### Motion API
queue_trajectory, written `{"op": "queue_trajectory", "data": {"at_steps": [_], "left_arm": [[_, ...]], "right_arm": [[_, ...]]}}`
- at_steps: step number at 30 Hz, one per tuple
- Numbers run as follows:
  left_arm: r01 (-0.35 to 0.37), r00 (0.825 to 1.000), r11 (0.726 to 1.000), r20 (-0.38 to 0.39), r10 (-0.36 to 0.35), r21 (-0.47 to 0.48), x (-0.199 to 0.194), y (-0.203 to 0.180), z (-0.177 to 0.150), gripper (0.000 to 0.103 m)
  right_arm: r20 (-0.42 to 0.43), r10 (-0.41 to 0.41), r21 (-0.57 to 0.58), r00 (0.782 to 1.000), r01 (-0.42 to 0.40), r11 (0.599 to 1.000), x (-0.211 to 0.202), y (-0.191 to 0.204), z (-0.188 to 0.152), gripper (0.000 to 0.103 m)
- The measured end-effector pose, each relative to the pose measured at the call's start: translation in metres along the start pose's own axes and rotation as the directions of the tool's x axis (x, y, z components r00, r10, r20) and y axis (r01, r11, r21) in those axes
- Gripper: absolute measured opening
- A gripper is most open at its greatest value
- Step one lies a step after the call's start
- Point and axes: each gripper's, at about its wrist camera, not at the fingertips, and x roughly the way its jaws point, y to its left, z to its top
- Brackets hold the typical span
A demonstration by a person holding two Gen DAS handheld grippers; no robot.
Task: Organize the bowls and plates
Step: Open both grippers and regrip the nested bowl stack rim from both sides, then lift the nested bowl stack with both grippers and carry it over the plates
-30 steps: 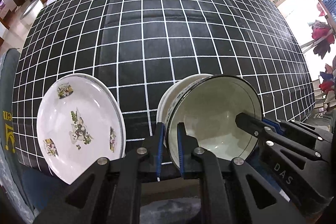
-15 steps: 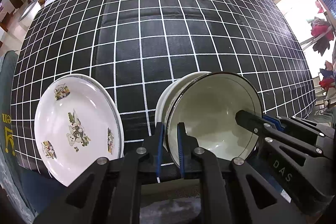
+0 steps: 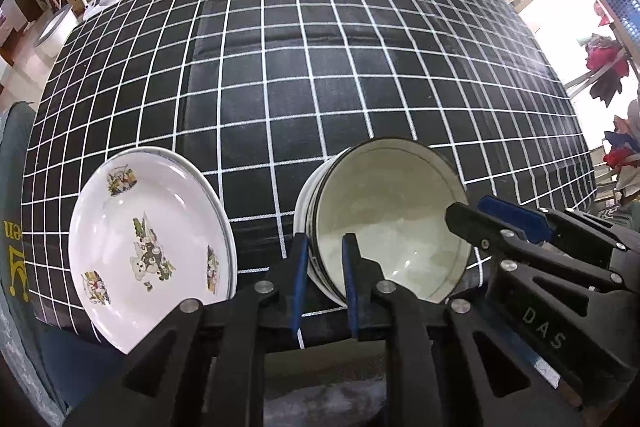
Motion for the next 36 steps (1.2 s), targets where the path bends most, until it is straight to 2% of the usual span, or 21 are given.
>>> {"op": "queue_trajectory", "data": {"at_steps": [6,11,15,22,27,36], "left_arm": [[0.006,0.999,1.0,0.041,-0.006,0.003,-0.018,0.003,0.001,0.035],[0.029,0.998,1.0,0.062,-0.028,-0.006,-0.026,0.011,-0.001,0.05],[0.051,0.996,0.999,0.071,-0.051,-0.01,-0.025,0.018,-0.005,0.056],[0.071,0.995,0.997,0.06,-0.074,0.039,-0.015,0.02,-0.012,0.067],[0.114,0.993,0.993,0.024,-0.115,0.037,0.002,0.025,-0.012,0.067],[0.135,0.991,0.99,-0.031,-0.134,0.03,0.037,0.027,-0.008,0.067]], "right_arm": [[0.055,0.003,0.001,0.998,-0.003,1.0,-0.018,-0.003,-0.001,0.057],[0.076,0.014,0.017,0.997,-0.015,1.0,-0.024,-0.01,-0.002,0.067],[0.093,0.019,0.039,0.995,-0.023,0.999,-0.025,-0.014,-0.005,0.074],[0.075,0.015,0.049,0.997,-0.019,0.999,-0.012,-0.011,-0.009,0.078],[0.057,0.04,0.083,0.998,-0.044,0.996,0.002,-0.017,-0.014,0.078],[0.028,0.076,0.141,0.997,-0.079,0.987,0.022,-0.027,-0.013,0.079]]}}
